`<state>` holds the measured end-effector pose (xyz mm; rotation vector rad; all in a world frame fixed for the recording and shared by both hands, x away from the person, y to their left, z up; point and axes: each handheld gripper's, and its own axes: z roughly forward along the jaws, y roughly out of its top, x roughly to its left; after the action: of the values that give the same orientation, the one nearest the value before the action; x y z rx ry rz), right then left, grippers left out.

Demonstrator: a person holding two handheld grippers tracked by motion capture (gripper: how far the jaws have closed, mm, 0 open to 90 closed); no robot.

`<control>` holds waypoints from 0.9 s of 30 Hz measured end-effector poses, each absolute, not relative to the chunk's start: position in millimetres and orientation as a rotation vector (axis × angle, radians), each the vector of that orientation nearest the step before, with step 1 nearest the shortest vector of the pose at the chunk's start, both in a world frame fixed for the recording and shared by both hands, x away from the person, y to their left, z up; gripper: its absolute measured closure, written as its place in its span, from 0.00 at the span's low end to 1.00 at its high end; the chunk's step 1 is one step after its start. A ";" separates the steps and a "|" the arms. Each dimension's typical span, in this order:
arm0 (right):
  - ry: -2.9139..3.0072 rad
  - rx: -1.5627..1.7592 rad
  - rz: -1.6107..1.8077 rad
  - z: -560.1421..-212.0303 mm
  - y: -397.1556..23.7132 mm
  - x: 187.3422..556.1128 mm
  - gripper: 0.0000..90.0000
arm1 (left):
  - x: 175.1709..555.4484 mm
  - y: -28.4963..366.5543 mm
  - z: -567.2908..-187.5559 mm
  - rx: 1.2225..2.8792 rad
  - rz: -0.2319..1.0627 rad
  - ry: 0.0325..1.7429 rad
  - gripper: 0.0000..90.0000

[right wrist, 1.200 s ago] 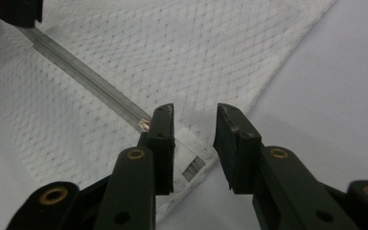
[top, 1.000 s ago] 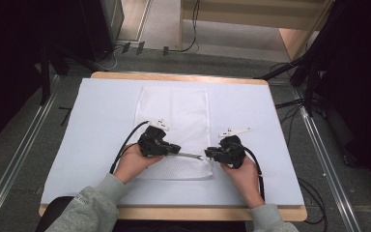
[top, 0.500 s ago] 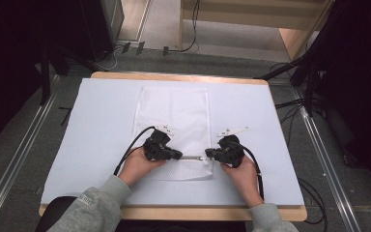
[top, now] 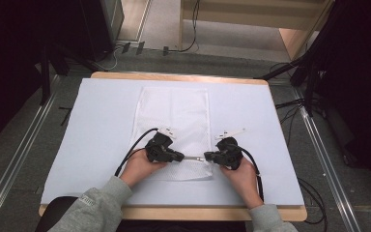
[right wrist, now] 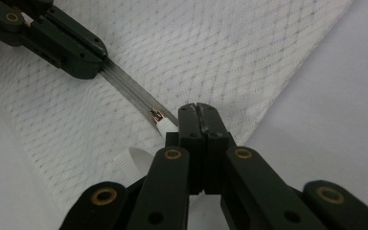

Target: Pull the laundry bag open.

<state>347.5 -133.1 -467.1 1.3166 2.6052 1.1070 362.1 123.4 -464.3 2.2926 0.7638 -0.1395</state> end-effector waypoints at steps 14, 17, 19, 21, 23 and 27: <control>2.656 1.317 1.112 -466.2 -128.0 336.2 1.00 | 362.1 123.8 -464.7 2.286 -0.148 0.756 0.94; 2.663 1.280 1.097 -465.3 -120.8 333.1 1.00 | 363.0 124.2 -464.6 2.284 -0.163 0.761 0.93; 2.657 1.237 1.094 -465.2 -116.1 333.0 1.00 | 362.8 124.1 -464.4 2.282 -0.169 0.760 0.91; 2.651 1.211 1.100 -465.0 -111.1 332.8 1.00 | 362.4 123.9 -464.5 2.275 -0.179 0.752 0.87; 2.648 1.198 1.104 -463.6 -108.9 332.5 1.00 | 362.0 123.8 -463.2 2.274 -0.187 0.756 0.82; 2.616 1.187 1.124 -459.1 -113.9 333.6 1.00 | 360.5 124.3 -458.3 2.270 -0.172 0.761 0.73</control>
<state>333.6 -113.9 -459.1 1.1866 2.6162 1.1241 360.5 124.3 -458.3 2.2702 0.7610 -0.1723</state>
